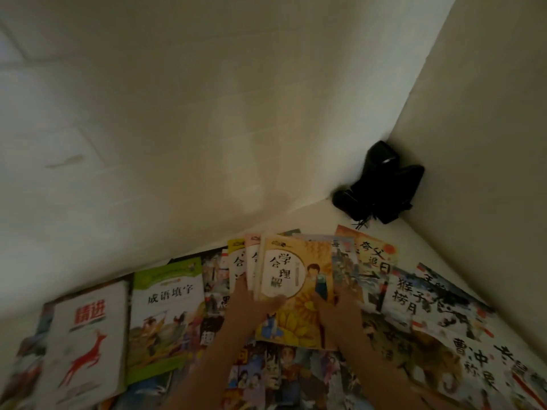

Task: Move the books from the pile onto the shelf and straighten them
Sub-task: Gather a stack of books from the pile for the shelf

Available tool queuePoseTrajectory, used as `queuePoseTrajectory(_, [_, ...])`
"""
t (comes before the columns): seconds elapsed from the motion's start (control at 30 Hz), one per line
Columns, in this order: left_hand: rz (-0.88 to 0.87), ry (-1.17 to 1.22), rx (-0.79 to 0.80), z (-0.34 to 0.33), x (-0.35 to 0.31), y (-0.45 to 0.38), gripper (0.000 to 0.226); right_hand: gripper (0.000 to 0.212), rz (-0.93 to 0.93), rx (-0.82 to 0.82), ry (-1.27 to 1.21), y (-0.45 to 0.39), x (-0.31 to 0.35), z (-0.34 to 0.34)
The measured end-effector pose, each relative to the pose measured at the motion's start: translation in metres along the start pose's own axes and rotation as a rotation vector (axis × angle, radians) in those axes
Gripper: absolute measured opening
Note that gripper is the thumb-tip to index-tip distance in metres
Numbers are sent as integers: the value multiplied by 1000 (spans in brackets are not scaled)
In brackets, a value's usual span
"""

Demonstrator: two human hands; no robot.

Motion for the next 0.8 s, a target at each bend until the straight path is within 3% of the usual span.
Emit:
queuePoseTrajectory(0.07, [-43, 50, 37, -1, 6, 3, 81, 35, -14, 29, -90, 6, -10, -6])
queuePoseTrajectory(0.2, [-118, 197, 173, -1, 9, 6, 79, 86, -65, 107, -271, 6, -25, 3])
queuePoseTrajectory(0.27, [-195, 155, 196, -5, 2, 14, 75, 80, -81, 144, -452, 3, -27, 6])
queuePoseTrajectory(0.33, [-272, 45, 185, -7, -8, 14, 58, 60, -32, 113, -520, 1, -20, 13])
queuePoseTrajectory(0.4, [-286, -86, -22, 5, -11, 6, 32, 50, 17, 58, -491, 0, -13, 22])
queuePoseTrajectory(0.47, [-245, -310, -298, 20, -3, -9, 53, 49, 37, 28, -430, -4, -15, 30])
queuePoseTrajectory(0.57, [-41, -546, -364, 18, 11, -22, 74, 43, 45, 42, -409, -3, -20, 32])
queuePoseTrajectory(0.63, [8, -482, -397, 18, 12, -29, 87, 37, 32, 35, -450, 0, -25, 29])
queuePoseTrajectory(0.7, [41, -316, -419, 25, 9, -39, 86, 31, 4, 35, -490, 5, -30, 28])
queuePoseTrajectory(0.8, [-12, -210, -285, 26, -13, -40, 44, 37, -27, 50, -537, 10, -37, 29])
Point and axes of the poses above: each hand's wrist, its own y-axis away from the middle knuckle, its own z-axis out of the back of the hand, x = y × z, the point moved 5 cm from there along -y, towards the middle knuckle, and after that the axes turned 11 degrees about z, right-handed, at the moved point
